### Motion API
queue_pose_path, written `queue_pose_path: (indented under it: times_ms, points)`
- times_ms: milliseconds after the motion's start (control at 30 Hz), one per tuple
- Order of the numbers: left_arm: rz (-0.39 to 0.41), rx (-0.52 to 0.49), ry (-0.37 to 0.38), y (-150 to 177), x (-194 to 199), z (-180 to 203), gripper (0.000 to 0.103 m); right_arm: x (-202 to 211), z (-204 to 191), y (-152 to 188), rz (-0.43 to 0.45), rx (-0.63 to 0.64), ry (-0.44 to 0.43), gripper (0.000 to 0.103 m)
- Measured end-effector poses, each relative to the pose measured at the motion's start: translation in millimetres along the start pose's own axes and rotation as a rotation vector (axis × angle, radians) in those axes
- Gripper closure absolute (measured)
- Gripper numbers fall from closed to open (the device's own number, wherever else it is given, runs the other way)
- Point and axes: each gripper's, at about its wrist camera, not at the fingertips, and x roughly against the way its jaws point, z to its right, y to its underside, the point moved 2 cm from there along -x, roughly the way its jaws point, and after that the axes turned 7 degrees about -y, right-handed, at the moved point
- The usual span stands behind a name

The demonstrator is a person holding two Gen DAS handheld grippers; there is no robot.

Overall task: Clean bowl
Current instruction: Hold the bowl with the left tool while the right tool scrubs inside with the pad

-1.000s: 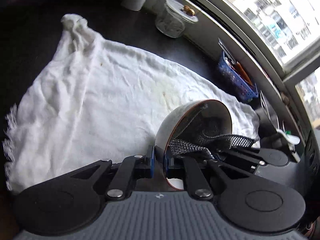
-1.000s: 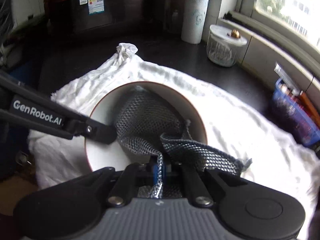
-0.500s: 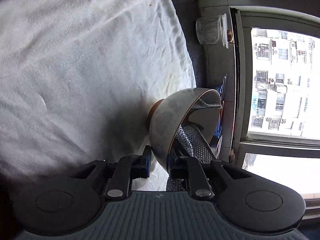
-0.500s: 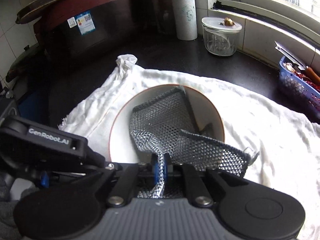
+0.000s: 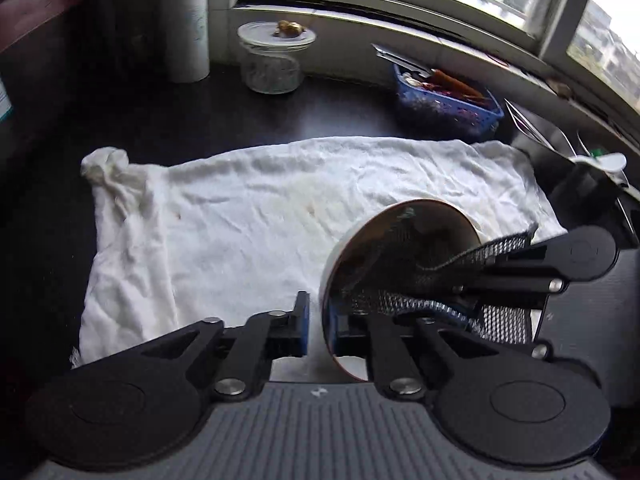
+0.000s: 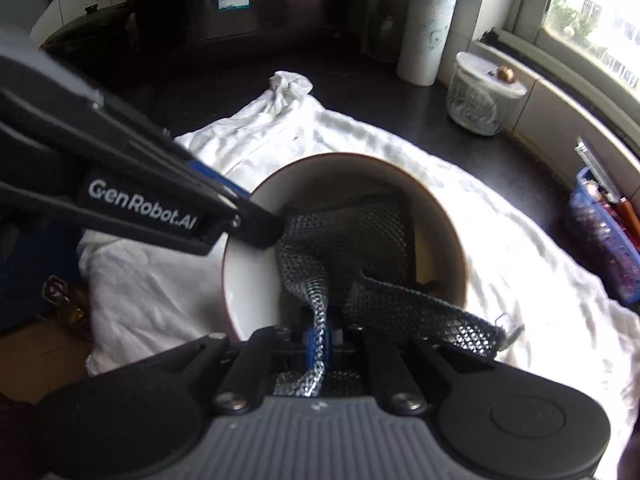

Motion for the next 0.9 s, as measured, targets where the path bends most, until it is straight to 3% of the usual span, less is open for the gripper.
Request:
queue_pose_path:
  times_ms: [133, 267, 500, 600, 700, 800, 900]
  points:
    - [0.007, 0.12, 0.056, 11.9, 1.1, -9.7, 0.097, 14.0, 14.2, -5.2, 0.058, -0.04, 0.073, 0.1]
    - [-0.024, 0.347, 0.152, 30.5, -7.8, -23.9, 0.096, 7.1, 11.8, -4.5, 0.038, -0.054, 0.077, 0.1]
    - [-0.111, 0.772, 0.348, 73.6, -35.6, -47.3, 0.096, -4.0, 18.4, 0.2, 0.02, -0.235, -0.047, 0.1]
    - [-0.163, 0.984, 0.447, 93.5, -50.2, -57.2, 0.096, -6.7, 23.1, 2.8, 0.03, -0.36, -0.164, 0.099]
    - [-0.192, 1.106, 0.515, 103.5, -56.8, -58.3, 0.096, -7.2, 27.1, 3.6, 0.031, -0.444, -0.228, 0.096]
    - [-0.18, 1.116, 0.562, 99.6, -55.1, -54.3, 0.095, -2.3, 30.9, 1.9, 0.03, -0.47, -0.242, 0.096]
    - [-0.155, 1.005, 0.489, 88.5, -48.0, -53.6, 0.094, 6.3, 29.5, -3.8, 0.048, -0.394, -0.171, 0.097]
